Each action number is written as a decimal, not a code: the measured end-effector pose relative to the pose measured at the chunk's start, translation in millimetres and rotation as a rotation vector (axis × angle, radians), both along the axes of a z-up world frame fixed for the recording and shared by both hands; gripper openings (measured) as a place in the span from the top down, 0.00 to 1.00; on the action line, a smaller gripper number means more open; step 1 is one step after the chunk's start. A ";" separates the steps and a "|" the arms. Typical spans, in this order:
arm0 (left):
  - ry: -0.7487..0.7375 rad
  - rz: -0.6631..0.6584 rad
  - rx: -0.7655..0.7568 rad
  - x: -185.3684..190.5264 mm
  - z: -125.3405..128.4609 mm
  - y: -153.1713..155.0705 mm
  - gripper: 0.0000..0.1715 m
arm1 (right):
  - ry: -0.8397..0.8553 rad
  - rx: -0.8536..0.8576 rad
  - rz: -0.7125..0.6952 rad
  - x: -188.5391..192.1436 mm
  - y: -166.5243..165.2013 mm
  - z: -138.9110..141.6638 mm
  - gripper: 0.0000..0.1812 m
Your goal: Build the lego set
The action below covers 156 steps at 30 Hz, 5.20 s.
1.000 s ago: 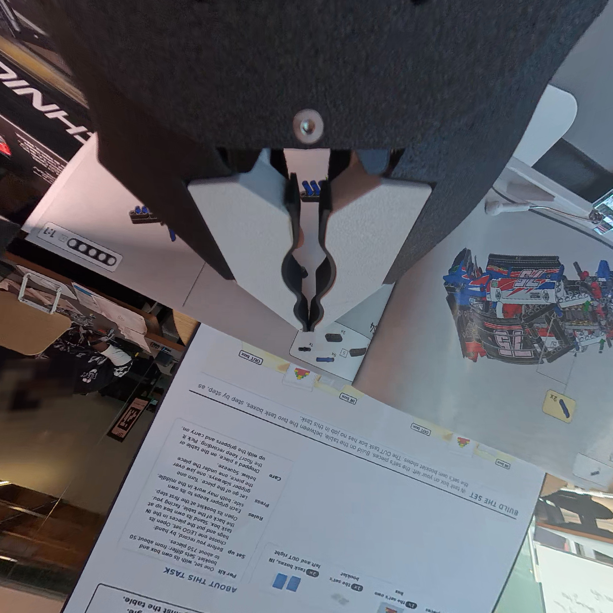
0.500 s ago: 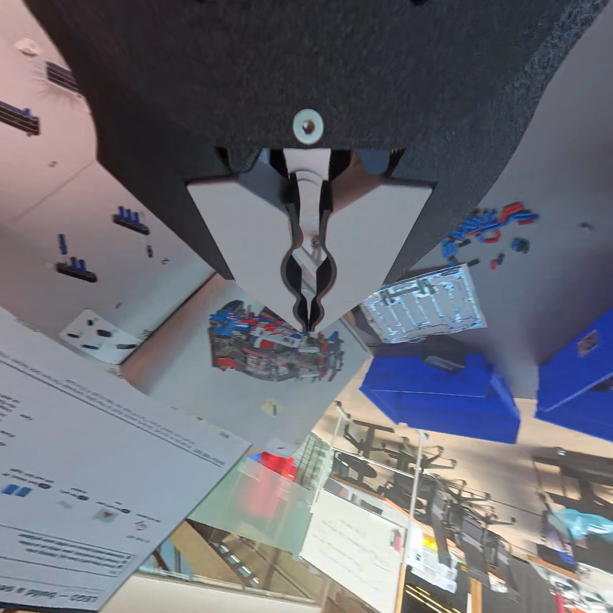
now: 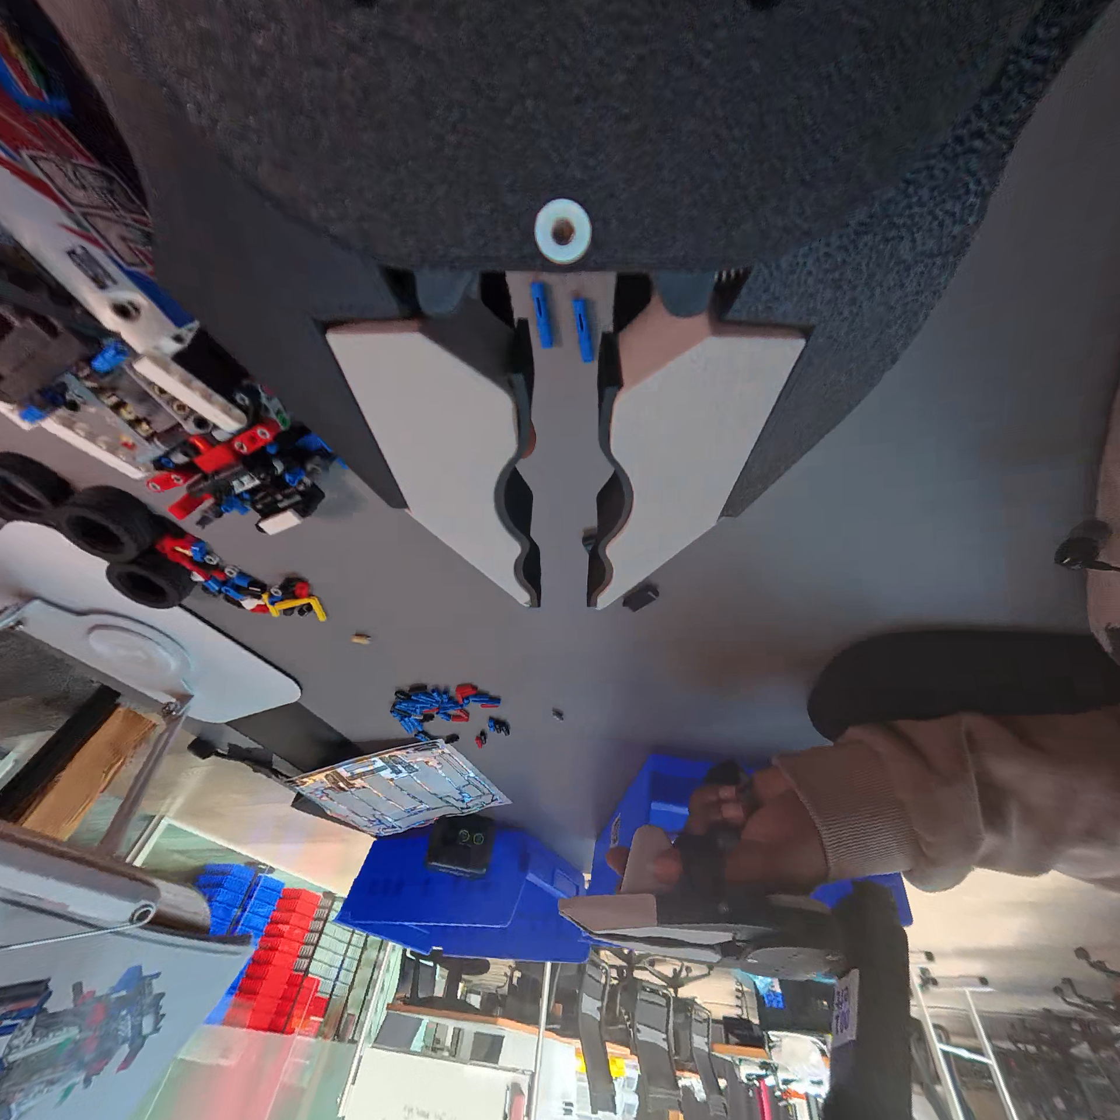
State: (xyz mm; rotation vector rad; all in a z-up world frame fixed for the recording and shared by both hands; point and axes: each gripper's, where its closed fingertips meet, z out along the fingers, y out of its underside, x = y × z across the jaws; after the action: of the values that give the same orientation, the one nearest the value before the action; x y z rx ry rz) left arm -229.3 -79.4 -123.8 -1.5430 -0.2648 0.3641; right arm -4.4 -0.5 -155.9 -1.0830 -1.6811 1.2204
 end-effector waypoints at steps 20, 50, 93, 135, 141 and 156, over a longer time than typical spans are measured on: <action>0.003 -0.127 -0.232 24.5 -54.0 34.5 0.96 | 0.133 -0.086 -0.202 20.2 52.2 5.3 0.92; -0.256 -0.394 -1.263 -77.6 -128.4 99.4 0.95 | 0.127 0.022 -0.237 25.7 60.6 2.2 0.96; -0.007 -0.795 -1.043 114.5 -80.0 88.3 0.98 | 0.084 0.036 -0.228 23.8 62.9 -9.8 0.96; -0.093 -0.397 -0.297 111.0 -69.6 59.3 0.84 | -0.607 0.460 0.175 -182.3 141.2 -80.6 0.94; -0.070 -0.443 -0.294 122.3 -66.3 57.6 0.84 | -0.685 0.419 0.162 -201.3 142.4 -97.7 0.95; -0.097 -0.463 -0.294 122.6 -66.7 56.0 0.85 | -0.648 0.369 0.155 -206.5 131.1 -81.1 1.00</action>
State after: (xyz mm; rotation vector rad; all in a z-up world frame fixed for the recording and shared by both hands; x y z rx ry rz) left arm -106.8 -23.4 -190.6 -1.8560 0.0804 -0.0410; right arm -211.0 130.6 -237.0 -1.1989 -2.4006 0.6205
